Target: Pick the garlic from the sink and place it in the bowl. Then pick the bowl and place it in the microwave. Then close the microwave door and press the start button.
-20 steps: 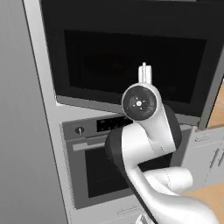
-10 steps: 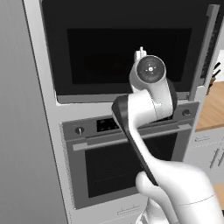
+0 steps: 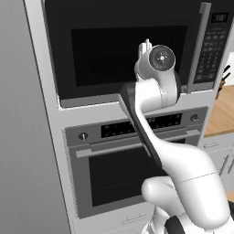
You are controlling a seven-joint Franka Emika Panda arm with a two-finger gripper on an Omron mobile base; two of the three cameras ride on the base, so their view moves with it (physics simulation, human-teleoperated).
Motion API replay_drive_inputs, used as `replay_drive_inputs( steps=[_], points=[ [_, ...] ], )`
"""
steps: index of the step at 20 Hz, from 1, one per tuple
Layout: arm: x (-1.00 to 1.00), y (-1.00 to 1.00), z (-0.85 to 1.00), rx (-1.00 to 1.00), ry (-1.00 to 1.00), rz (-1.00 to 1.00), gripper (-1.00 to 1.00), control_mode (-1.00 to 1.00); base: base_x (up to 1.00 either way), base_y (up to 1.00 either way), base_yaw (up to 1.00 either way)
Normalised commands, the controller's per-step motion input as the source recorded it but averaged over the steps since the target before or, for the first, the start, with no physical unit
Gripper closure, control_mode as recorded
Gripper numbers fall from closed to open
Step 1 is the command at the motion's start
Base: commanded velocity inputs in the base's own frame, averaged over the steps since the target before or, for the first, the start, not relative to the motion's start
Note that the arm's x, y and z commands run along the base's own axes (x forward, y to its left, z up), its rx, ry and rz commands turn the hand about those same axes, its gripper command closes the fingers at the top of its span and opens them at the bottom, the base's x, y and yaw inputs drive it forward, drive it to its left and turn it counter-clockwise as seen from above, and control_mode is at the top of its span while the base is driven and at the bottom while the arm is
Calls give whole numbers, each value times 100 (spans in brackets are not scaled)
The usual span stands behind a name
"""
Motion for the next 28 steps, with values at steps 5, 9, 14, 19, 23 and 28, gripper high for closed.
replay_drive_inputs(
  steps=[5,9,14,19,23,28],
  points=[
    [3,-20,-30,2,1,5,-100,-100,0,0,0],
    [-98,-93,-14,13,-8,7,-100,-100,0,0,0],
    [-100,-100,0,18,-6,7,-100,-100,0,0,0],
    [-70,-100,-3,14,-3,8,-100,-100,0,0,0],
    [-1,-64,-11,6,0,15,-100,-100,0,0,0],
    [12,-29,-6,1,0,11,-100,-100,0,0,0]
  ],
)
